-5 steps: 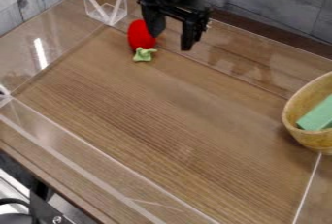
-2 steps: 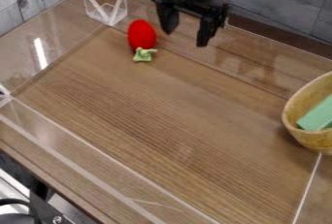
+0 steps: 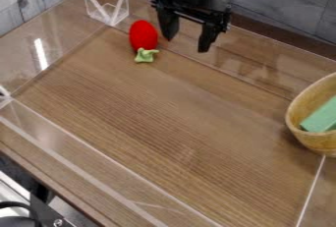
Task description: Put the green stick in the brown bowl
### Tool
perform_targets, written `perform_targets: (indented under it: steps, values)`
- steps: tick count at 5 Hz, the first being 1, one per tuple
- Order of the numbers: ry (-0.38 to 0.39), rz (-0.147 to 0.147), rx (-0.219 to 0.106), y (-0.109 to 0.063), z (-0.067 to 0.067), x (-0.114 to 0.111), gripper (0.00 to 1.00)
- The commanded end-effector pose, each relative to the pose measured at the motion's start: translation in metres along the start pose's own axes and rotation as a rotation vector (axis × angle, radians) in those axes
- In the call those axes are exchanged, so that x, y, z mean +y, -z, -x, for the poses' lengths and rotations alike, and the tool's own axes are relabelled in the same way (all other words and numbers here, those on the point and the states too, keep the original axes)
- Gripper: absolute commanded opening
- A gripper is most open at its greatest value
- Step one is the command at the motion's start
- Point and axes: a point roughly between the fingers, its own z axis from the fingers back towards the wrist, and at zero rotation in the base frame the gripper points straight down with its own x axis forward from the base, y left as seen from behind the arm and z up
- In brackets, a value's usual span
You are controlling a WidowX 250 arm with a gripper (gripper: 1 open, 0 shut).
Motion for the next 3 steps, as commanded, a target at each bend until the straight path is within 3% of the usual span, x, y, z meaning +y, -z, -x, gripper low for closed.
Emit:
perform_targets:
  steps: [1, 2, 3]
  values:
    - [-0.041, -0.008, -0.034, -0.009, -0.006, 0.01, 1.0]
    - [-0.053, -0.009, -0.032, -0.016, -0.009, 0.024, 1.0]
    - [-0.012, 0.019, -0.033, -0.024, -0.012, 0.027, 1.0]
